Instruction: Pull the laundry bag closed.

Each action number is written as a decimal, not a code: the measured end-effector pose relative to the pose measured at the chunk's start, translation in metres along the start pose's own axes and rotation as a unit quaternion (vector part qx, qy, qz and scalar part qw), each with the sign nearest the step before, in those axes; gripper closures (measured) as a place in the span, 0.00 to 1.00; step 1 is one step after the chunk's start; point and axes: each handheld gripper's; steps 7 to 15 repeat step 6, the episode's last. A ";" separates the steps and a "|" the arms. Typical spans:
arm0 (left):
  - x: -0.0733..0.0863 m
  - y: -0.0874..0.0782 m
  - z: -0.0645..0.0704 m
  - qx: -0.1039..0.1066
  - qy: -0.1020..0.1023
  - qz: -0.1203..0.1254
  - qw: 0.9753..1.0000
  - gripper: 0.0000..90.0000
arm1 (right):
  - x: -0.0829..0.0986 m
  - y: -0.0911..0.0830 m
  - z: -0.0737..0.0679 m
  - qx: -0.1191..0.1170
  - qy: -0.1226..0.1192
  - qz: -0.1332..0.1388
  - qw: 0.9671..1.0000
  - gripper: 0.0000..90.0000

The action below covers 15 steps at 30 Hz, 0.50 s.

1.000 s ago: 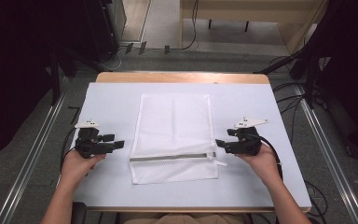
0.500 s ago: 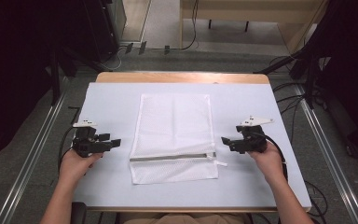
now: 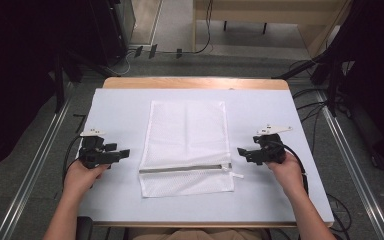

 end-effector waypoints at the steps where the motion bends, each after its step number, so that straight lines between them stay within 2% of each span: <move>1: 0.000 0.001 0.000 -0.001 -0.001 -0.002 1.000 0.35 | 0.000 0.000 0.000 0.000 0.001 0.000 1.000 0.23; 6: 0.001 0.004 -0.001 -0.017 0.001 -0.008 1.000 0.34 | 0.001 0.001 0.001 -0.001 0.004 -0.006 1.000 0.23; 15: 0.001 0.004 -0.001 -0.017 0.001 -0.008 1.000 0.34 | 0.001 0.001 0.001 -0.001 0.004 -0.006 1.000 0.23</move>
Point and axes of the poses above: each handheld gripper's, and its own axes: y roughly forward along the jaws, x roughly out of its underside, z roughly to its right, and after that the axes turned 12 degrees about -y, right-handed
